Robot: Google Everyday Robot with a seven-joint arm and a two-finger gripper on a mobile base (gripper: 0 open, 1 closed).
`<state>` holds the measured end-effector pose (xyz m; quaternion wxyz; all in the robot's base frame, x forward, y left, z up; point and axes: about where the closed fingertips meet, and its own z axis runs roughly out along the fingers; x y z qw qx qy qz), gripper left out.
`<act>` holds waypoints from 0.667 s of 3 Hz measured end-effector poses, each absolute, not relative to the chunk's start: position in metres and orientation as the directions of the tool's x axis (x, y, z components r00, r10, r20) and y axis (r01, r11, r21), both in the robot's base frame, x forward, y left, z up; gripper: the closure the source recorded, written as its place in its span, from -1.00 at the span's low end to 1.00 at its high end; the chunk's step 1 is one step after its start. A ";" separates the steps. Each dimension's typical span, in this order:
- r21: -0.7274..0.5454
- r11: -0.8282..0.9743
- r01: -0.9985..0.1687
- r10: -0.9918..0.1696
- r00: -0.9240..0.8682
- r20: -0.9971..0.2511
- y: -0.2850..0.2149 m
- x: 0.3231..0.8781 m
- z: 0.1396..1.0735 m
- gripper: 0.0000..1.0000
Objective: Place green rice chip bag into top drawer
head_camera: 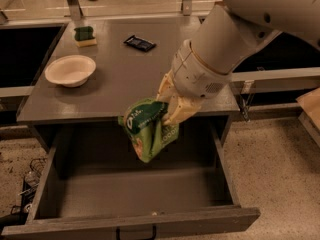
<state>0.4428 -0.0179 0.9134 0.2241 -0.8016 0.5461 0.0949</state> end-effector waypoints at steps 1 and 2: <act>-0.165 -0.322 -0.932 -0.848 0.361 -0.389 -0.027 0.461 0.877 1.00; -0.121 -0.323 -0.938 -0.851 0.345 -0.397 -0.033 0.475 0.859 1.00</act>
Offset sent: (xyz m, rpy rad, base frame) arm 0.0503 -0.0247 -0.0769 -0.0628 0.1850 0.0089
